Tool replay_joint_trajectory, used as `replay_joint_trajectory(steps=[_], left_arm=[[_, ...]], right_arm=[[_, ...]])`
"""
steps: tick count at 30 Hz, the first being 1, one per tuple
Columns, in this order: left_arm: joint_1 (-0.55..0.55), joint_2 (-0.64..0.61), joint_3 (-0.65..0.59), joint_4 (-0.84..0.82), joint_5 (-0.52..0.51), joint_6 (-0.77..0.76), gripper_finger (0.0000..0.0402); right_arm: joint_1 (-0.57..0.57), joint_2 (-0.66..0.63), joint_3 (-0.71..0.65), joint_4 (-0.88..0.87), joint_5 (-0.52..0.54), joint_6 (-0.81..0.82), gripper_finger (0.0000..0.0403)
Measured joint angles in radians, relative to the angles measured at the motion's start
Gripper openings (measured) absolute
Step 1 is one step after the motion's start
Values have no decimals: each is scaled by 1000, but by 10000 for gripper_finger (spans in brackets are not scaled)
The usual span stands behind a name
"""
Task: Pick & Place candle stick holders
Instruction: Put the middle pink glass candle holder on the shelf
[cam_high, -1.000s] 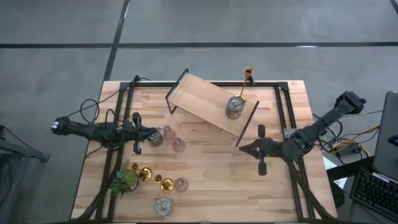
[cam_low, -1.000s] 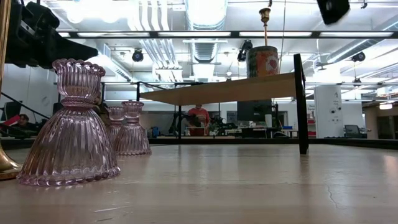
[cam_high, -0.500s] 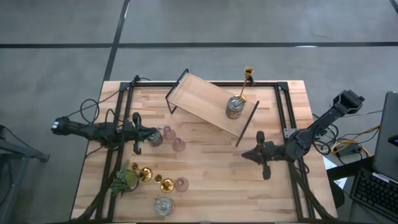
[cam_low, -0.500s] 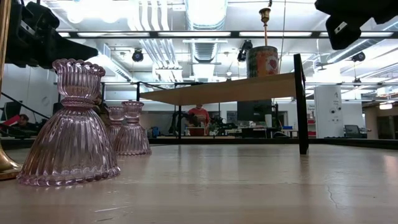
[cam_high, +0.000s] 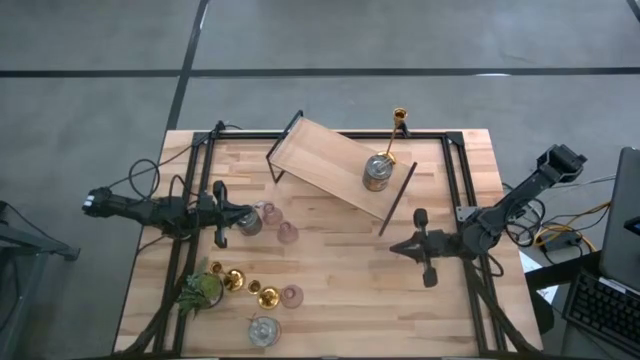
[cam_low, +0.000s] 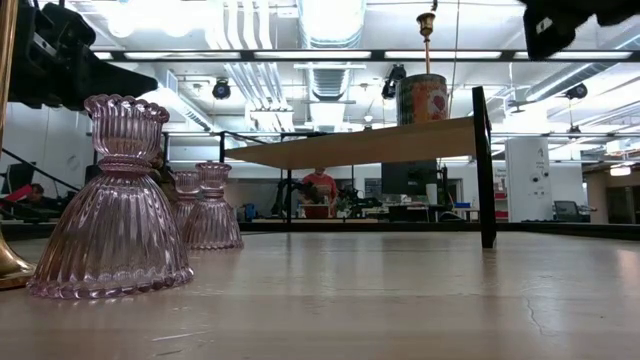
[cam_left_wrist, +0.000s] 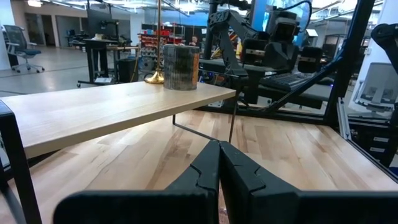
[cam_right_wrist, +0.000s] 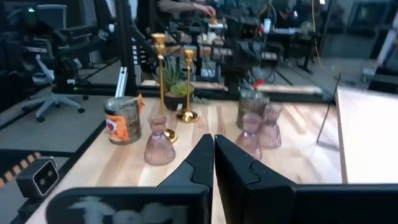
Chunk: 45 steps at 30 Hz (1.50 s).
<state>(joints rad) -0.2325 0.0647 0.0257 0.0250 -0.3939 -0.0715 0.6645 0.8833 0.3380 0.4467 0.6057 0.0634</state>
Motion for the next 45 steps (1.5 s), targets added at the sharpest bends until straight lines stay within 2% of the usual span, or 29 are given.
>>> replay_joint_trajectory(steps=[9,14,23,28,36,45], left_arm=[[0,0,0,0,0,0,12],[0,0,0,0,0,0,12],[0,0,0,0,0,0,12],[0,0,0,0,0,0,12],[0,0,0,0,0,0,12],[0,0,0,0,0,0,12]], right_arm=[[-13,2,56,4,-4,-173,8],[-39,2,65,-1,-4,-205,8],[-84,2,52,-23,-16,-118,8],[-83,3,50,-25,-88,-83,8],[-85,3,43,-107,-79,22,8],[-85,19,30,-104,-83,269,8]])
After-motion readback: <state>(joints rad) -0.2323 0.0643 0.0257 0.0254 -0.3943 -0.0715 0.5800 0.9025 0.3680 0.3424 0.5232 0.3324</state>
